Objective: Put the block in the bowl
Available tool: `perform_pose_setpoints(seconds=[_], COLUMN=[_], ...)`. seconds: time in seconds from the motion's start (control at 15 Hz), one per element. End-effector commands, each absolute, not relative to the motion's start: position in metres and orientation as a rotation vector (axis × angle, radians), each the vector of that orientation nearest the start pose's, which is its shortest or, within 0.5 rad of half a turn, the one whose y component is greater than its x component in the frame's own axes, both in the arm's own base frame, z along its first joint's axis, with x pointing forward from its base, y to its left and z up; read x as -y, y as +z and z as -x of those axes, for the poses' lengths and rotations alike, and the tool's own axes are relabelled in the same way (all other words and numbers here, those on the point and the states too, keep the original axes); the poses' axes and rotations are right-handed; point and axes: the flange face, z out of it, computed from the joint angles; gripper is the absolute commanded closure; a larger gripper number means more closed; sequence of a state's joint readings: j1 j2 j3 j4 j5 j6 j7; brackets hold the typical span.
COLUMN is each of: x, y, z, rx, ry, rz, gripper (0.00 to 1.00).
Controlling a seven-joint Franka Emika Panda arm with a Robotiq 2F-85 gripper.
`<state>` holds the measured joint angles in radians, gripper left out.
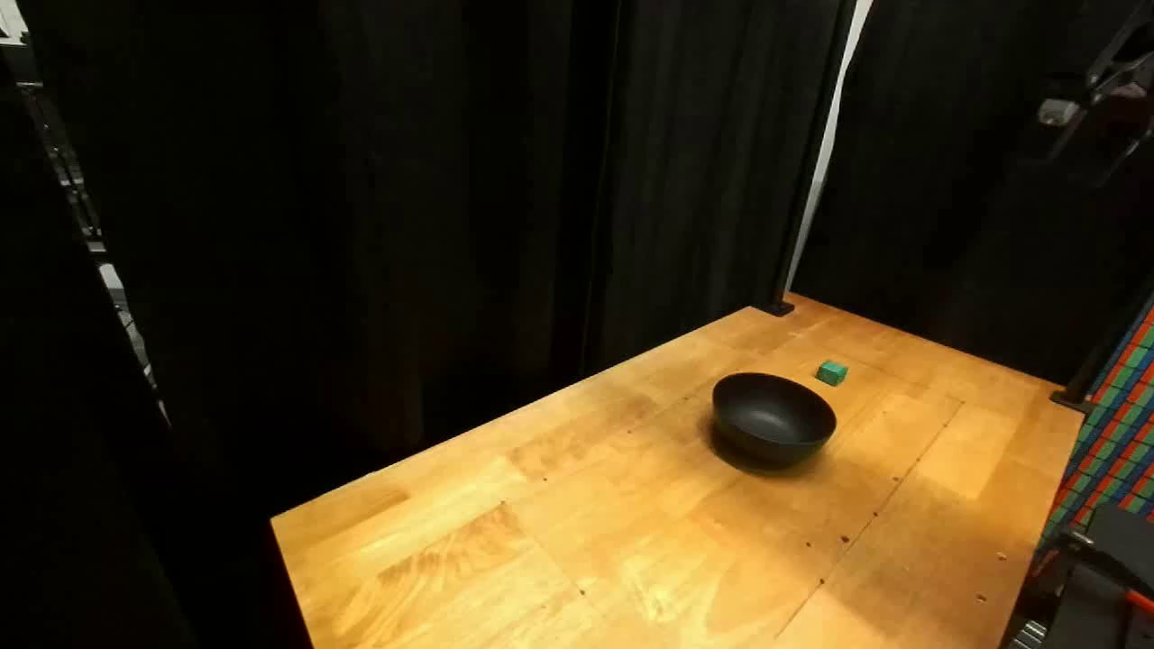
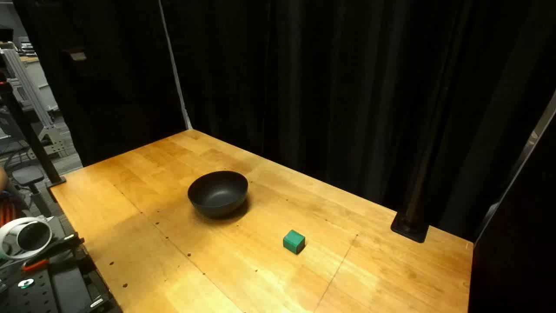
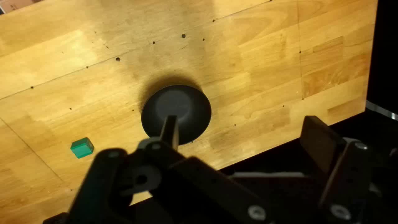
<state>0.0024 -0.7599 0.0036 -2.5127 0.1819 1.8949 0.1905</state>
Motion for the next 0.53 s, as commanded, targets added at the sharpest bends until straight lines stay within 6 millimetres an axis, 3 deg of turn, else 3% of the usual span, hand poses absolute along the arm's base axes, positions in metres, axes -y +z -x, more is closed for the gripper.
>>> perform_pose_setpoints(seconds=[0.0,0.33,0.47], x=[-0.015,-0.015,-0.007], y=[0.542,0.549,0.526], z=[-0.338,-0.337,-0.365], rx=[-0.339,-0.336,-0.419], ry=[-0.193,-0.216,-0.284], rz=[2.928,2.925,2.930], gripper=[0.00,0.00,0.00])
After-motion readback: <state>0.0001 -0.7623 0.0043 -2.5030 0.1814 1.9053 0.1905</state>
